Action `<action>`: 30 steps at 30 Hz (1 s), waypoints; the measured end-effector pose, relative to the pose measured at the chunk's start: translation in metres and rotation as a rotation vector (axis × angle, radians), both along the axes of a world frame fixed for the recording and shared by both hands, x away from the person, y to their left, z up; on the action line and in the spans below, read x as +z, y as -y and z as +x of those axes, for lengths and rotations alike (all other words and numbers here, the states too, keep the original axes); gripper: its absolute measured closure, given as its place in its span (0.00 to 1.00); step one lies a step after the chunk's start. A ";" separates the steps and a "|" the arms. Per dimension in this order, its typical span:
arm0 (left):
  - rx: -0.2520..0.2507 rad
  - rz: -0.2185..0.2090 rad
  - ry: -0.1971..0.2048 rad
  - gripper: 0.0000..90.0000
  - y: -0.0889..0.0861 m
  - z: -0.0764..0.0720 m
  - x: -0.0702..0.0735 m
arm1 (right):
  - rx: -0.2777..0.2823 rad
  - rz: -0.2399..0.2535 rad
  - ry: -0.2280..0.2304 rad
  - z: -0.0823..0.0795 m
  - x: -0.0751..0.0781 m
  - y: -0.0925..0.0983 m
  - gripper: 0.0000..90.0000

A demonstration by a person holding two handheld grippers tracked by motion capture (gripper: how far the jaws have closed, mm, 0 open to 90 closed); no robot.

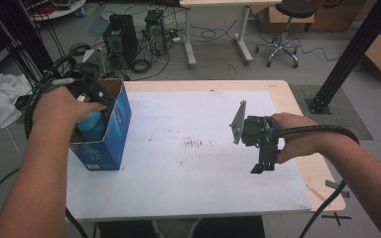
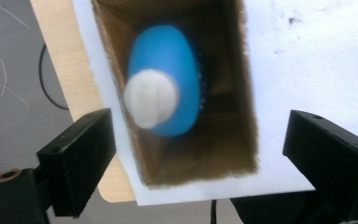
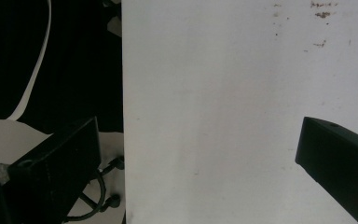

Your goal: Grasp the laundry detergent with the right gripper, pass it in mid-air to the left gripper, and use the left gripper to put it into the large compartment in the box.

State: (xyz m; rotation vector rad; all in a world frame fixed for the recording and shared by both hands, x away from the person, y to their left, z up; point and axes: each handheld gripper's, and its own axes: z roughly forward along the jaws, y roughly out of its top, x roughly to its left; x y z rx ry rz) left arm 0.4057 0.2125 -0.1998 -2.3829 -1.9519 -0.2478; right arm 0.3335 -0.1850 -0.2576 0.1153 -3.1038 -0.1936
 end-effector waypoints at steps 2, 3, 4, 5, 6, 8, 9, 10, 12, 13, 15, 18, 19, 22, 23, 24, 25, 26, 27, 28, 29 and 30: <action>-0.027 0.008 -0.016 0.07 0.004 0.000 0.004 | 0.000 -0.003 0.004 0.000 0.000 0.000 0.00; -0.034 0.012 -0.014 0.05 0.006 0.000 0.006 | 0.001 -0.003 0.002 0.000 0.000 0.000 0.00; -0.040 0.008 -0.012 0.04 0.008 0.000 0.009 | 0.000 -0.004 0.005 0.001 0.000 0.000 0.00; -0.050 0.000 -0.014 0.04 0.009 0.000 0.011 | 0.000 -0.002 0.006 0.001 0.000 0.000 0.00; -0.066 -0.002 -0.011 0.03 0.012 -0.001 0.014 | 0.000 -0.001 0.005 0.001 0.000 0.000 0.00; -0.092 0.003 -0.014 0.01 0.018 -0.001 0.018 | 0.001 -0.002 0.004 0.001 0.000 -0.001 0.00; -0.104 0.002 -0.019 0.00 0.020 -0.002 0.019 | 0.004 -0.001 0.005 0.000 0.000 -0.001 0.00; -0.115 0.001 -0.020 0.00 0.023 -0.002 0.020 | 0.006 -0.001 0.007 0.000 0.001 -0.001 0.00; -0.159 0.006 -0.019 0.00 0.029 -0.004 0.023 | 0.003 0.001 0.005 0.000 0.001 -0.001 0.00; -0.182 0.003 -0.018 0.00 0.032 -0.005 0.024 | -0.003 -0.002 0.004 0.000 0.002 -0.001 0.00; -0.230 0.000 -0.014 0.00 0.038 -0.007 0.027 | 0.001 0.000 0.005 0.001 0.002 -0.001 0.00; -0.300 -0.019 -0.005 0.00 0.047 -0.010 0.031 | -0.004 -0.003 0.004 0.002 0.003 0.000 0.00; -0.324 -0.021 -0.002 0.00 0.051 -0.011 0.032 | -0.004 -0.003 0.004 0.002 0.002 0.000 0.00; -0.475 -0.031 0.026 0.00 0.065 -0.017 0.035 | -0.011 -0.007 0.001 0.003 0.003 0.001 0.00; -0.525 -0.048 0.029 0.00 0.069 -0.019 0.035 | -0.010 -0.009 0.001 0.004 0.003 0.001 0.00; -0.596 -0.054 0.031 0.00 0.076 -0.022 0.036 | -0.010 -0.010 0.002 0.004 0.003 0.001 0.00; -0.619 -0.062 0.025 0.00 0.078 -0.024 0.036 | -0.018 -0.016 0.000 0.003 0.004 0.000 0.00; -0.647 -0.072 0.017 0.00 0.081 -0.025 0.036 | -0.020 -0.016 -0.002 0.003 0.004 0.000 0.00; -0.672 -0.075 0.015 0.00 0.084 -0.026 0.035 | -0.016 -0.014 0.000 0.004 0.004 0.000 0.00; -0.697 -0.078 0.011 0.00 0.087 -0.027 0.034 | -0.015 -0.015 0.000 0.004 0.004 0.001 0.00; -0.726 -0.088 0.001 0.00 0.090 -0.029 0.033 | -0.011 -0.016 0.001 0.005 0.004 0.001 0.00; -0.757 -0.094 -0.006 0.00 0.093 -0.031 0.032 | -0.013 -0.020 -0.001 0.005 0.004 0.001 0.00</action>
